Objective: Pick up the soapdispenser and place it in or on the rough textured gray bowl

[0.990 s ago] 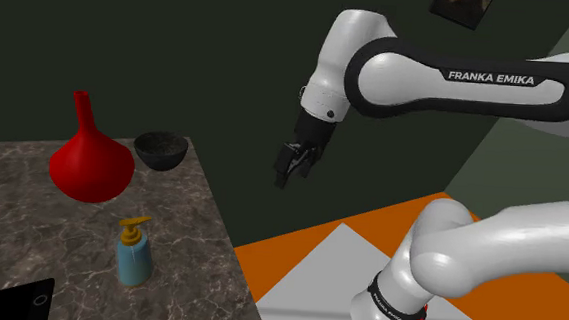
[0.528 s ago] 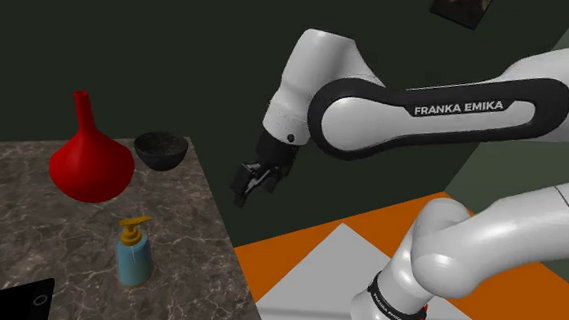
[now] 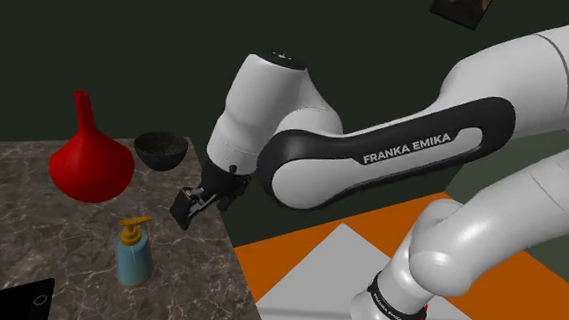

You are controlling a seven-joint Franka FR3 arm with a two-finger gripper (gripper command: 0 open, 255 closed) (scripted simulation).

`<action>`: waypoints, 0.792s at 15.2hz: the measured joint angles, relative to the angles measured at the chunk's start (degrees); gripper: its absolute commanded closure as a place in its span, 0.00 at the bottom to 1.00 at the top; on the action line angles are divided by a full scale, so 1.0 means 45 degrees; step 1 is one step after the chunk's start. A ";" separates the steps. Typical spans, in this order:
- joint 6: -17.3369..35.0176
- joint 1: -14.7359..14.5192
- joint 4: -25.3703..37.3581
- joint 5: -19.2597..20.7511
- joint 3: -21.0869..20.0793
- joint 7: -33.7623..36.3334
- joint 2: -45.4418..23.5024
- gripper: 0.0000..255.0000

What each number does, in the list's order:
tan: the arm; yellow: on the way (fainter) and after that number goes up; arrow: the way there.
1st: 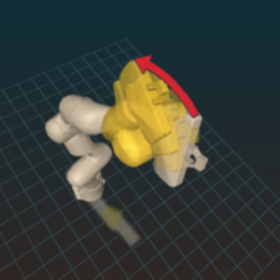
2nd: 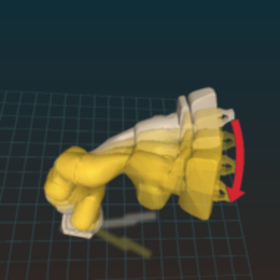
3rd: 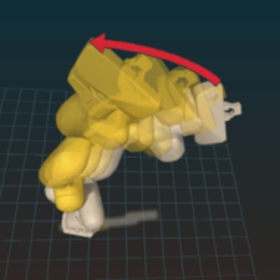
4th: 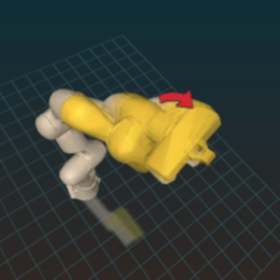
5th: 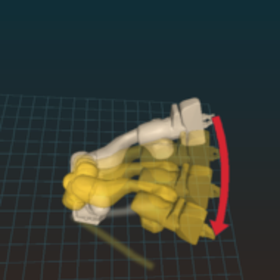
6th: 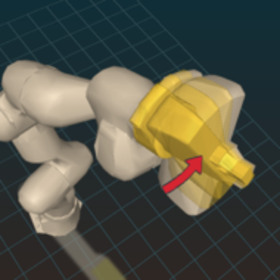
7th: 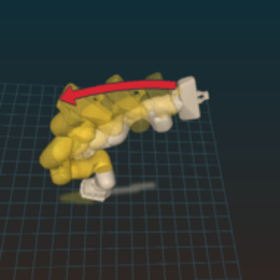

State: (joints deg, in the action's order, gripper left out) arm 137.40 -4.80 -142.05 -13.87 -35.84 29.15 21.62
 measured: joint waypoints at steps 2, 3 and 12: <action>0.0806 0.0430 0.0348 0.0779 -0.0899 0.1035 -0.0870 0.00; 0.1154 0.0722 0.0607 0.1323 -0.1388 0.1646 -0.1362 0.00; 0.2343 0.2162 0.2808 0.8580 -0.3563 0.7788 -0.5865 0.00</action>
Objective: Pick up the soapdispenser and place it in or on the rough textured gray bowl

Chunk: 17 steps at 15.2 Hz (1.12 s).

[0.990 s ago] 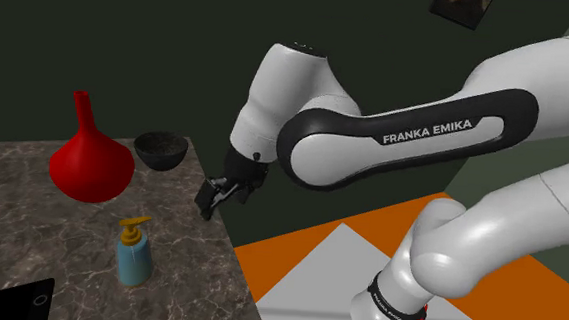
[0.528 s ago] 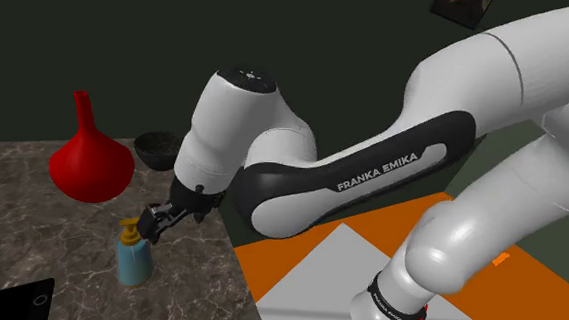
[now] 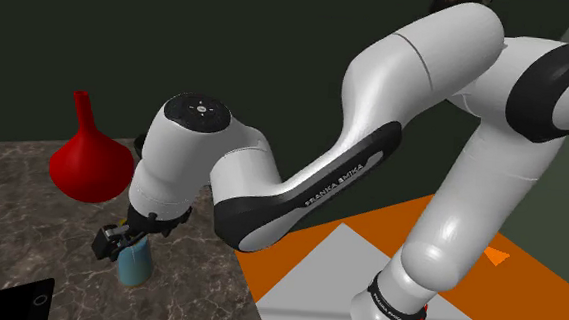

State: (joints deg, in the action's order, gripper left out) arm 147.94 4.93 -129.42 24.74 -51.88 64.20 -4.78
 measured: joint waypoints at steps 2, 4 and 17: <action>0.0106 -0.0163 0.0122 0.0814 0.0208 0.0560 -0.0514 0.00; 0.0203 -0.0339 0.0226 0.1492 0.0450 0.1004 -0.0956 0.00; 0.0240 -0.0427 0.0279 0.1771 0.0561 0.1183 -0.1130 1.00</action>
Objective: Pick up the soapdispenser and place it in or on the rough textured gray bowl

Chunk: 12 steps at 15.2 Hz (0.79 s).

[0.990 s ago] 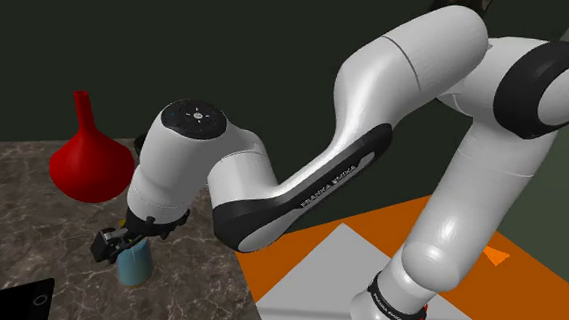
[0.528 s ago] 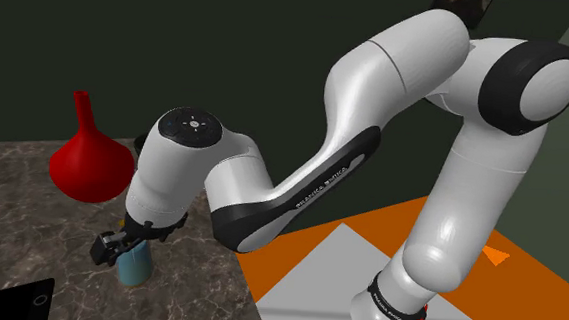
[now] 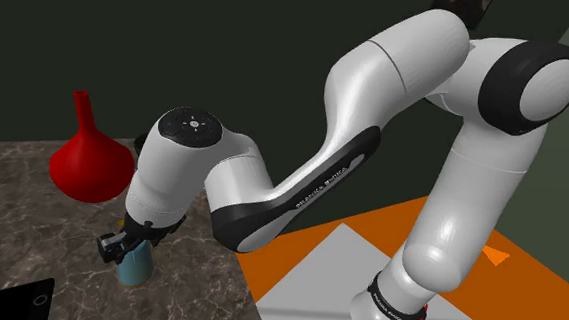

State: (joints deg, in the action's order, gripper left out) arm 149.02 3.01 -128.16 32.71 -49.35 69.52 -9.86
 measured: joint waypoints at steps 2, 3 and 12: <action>0.0001 0.0001 -0.0003 -0.0002 -0.0001 -0.0001 0.0002 1.00; 0.0002 0.0002 -0.0004 -0.0004 -0.0002 -0.0003 0.0003 1.00; -0.0552 0.0508 0.0172 -0.1715 -0.0579 -0.1332 0.0948 1.00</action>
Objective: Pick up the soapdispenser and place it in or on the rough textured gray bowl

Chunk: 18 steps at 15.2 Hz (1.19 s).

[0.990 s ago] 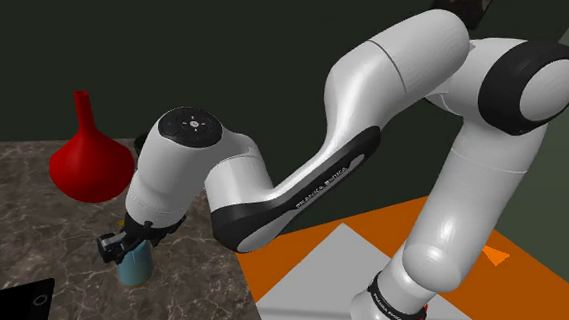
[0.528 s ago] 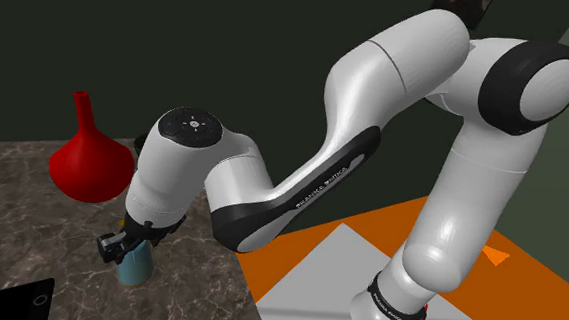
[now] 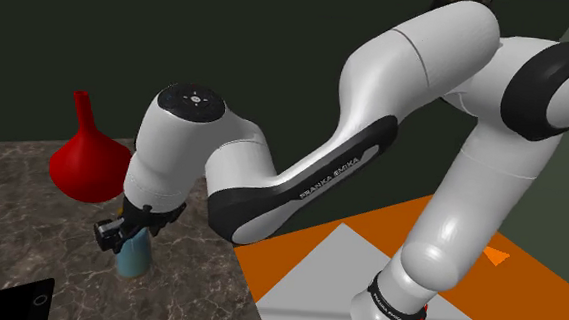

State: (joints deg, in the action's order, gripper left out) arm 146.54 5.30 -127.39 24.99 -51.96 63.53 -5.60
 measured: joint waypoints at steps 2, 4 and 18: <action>-0.0243 0.0114 0.0108 -0.0605 -0.0141 -0.0457 0.0339 1.00; -0.0438 0.0200 0.0175 -0.1135 -0.0227 -0.0860 0.0659 1.00; -0.2433 0.0180 0.1351 -0.3969 -0.0051 -0.3097 0.2459 1.00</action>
State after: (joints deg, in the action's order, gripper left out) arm 135.59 6.11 -121.31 7.13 -52.19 49.59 5.47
